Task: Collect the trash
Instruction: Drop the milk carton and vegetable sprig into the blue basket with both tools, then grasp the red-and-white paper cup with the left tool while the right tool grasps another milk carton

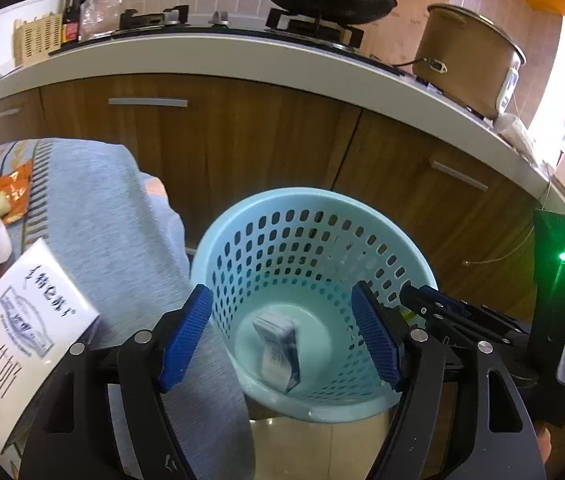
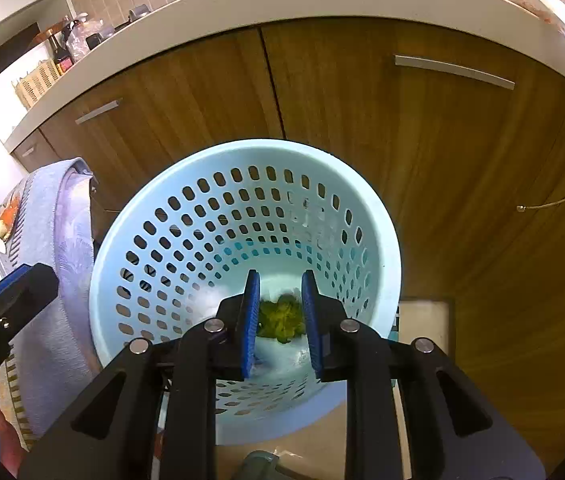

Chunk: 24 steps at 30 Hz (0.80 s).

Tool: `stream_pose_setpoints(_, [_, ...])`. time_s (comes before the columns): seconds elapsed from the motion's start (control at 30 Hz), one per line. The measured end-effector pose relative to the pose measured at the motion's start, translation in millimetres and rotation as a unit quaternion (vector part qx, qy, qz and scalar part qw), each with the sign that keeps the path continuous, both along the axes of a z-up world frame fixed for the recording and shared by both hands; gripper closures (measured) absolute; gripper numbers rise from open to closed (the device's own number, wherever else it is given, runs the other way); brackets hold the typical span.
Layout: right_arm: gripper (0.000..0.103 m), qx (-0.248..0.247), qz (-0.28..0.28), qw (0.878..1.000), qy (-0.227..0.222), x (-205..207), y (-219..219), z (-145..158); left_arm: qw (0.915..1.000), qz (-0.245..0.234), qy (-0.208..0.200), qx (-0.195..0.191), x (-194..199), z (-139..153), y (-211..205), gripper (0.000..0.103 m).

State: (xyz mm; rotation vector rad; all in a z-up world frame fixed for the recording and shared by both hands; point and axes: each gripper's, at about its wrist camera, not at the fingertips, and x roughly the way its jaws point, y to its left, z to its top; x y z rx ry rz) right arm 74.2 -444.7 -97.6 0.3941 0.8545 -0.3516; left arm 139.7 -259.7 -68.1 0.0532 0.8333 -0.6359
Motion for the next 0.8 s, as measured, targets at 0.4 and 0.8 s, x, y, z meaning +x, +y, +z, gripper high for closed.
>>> stream_pose_setpoints(0.4, [0.084,-0.024,0.031,0.999,-0.029,-3,38,33,0.9985,0.033,-0.025,-0.034,-21,25,56,0.032])
stream_pose_setpoints(0.8, [0.077,-0.046,0.142,0.986,-0.076,4,144,72,0.9836,0.149,-0.095,-0.034,-53,75,184,0.032])
